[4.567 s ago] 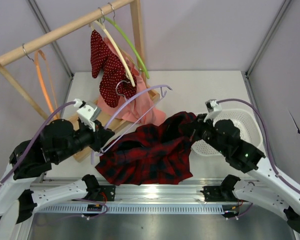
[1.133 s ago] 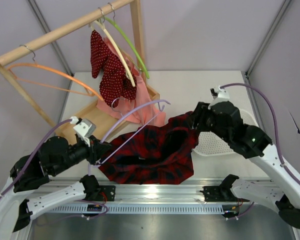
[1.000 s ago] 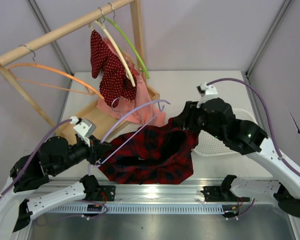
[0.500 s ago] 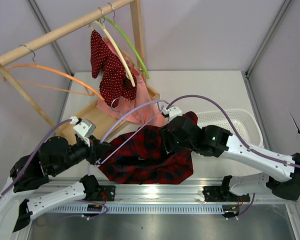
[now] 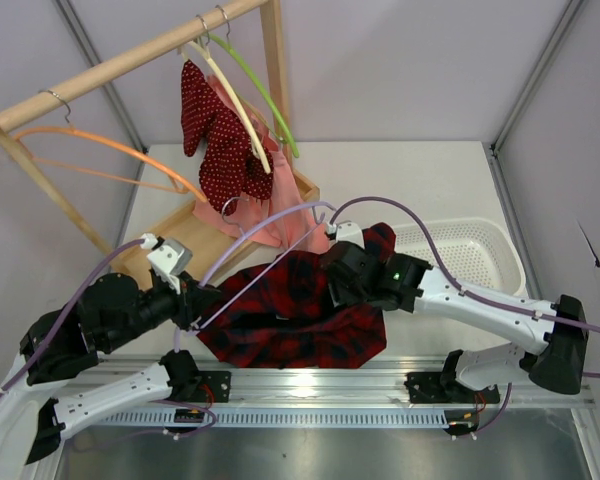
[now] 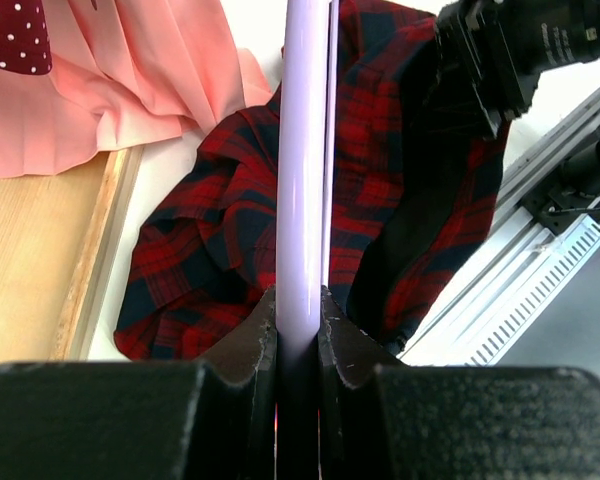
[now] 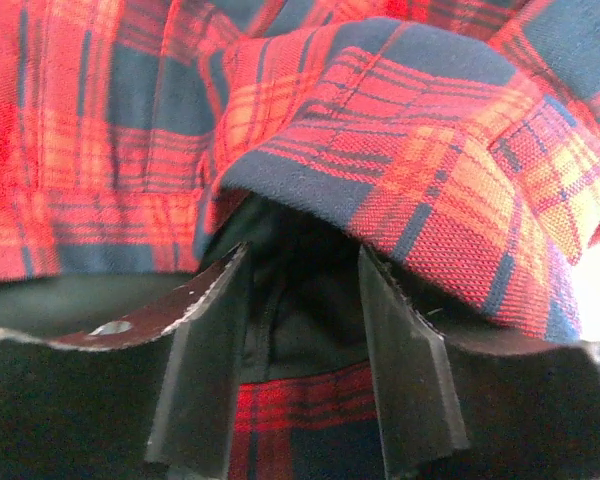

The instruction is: Place the skirt on the hanger

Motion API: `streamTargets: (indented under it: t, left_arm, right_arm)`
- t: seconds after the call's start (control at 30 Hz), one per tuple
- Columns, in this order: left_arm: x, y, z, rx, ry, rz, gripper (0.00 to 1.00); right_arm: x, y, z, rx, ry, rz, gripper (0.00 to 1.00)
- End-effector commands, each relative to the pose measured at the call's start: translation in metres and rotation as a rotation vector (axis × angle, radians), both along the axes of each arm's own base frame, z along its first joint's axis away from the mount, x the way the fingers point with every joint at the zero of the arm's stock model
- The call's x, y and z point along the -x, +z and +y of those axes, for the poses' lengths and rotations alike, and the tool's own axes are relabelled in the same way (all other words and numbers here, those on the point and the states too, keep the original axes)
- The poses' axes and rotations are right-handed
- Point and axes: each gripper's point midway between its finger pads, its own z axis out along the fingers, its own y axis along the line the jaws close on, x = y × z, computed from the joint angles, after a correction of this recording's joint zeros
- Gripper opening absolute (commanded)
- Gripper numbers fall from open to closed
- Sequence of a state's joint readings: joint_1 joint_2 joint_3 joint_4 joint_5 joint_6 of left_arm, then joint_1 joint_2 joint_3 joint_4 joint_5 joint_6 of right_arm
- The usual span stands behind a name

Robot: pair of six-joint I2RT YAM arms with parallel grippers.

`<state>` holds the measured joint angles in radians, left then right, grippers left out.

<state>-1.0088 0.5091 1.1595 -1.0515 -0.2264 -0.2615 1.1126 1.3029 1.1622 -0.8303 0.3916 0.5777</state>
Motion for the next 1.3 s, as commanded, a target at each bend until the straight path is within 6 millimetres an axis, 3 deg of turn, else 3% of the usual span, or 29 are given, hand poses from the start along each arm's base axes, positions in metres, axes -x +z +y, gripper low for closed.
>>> streamTargets:
  t: [0.0, 0.23, 0.33, 0.37, 0.43, 0.63, 0.67, 0.93, 1.13, 1.27]
  left_arm:
    - [-0.001, 0.019, 0.002, 0.057, 0.011, -0.043, 0.00]
    - [-0.001, 0.021, 0.003, 0.062, 0.011, -0.047, 0.00]
    - [0.000, 0.022, 0.005, 0.068, 0.014, -0.050, 0.00]
    - [0.000, 0.023, 0.005, 0.069, 0.016, -0.051, 0.00]
    - [0.000, 0.023, 0.006, 0.071, 0.019, -0.053, 0.00]
    - [0.000, 0.022, 0.004, 0.066, 0.008, -0.057, 0.00]
    - [0.000, 0.022, 0.003, 0.069, 0.004, -0.059, 0.00]
    - [0.003, 0.032, 0.000, 0.109, -0.028, -0.082, 0.00]
    - [0.010, 0.042, -0.006, 0.166, -0.069, -0.094, 0.00]
    - [0.011, 0.043, -0.006, 0.167, -0.077, -0.094, 0.00]
  right_arm:
    - [-0.016, 0.013, 0.006, -0.087, -0.058, -0.069, 0.51]
    - [-0.030, 0.008, 0.015, -0.122, -0.063, -0.124, 0.44]
    - [-0.036, 0.005, 0.013, -0.126, -0.099, -0.153, 0.29]
    - [-0.037, 0.006, 0.011, -0.133, -0.118, -0.159, 0.13]
    - [-0.041, 0.019, 0.007, -0.163, -0.152, -0.193, 0.00]
    - [-0.045, 0.092, -0.006, -0.433, -0.164, -0.235, 0.00]
    - [-0.047, 0.097, -0.008, -0.462, -0.169, -0.226, 0.00]
    - [-0.057, 0.095, -0.025, -0.519, -0.177, -0.165, 0.00]
    - [-0.062, 0.115, -0.016, -0.555, -0.108, -0.188, 0.00]
    - [-0.076, 0.131, -0.020, -0.603, -0.127, -0.173, 0.00]
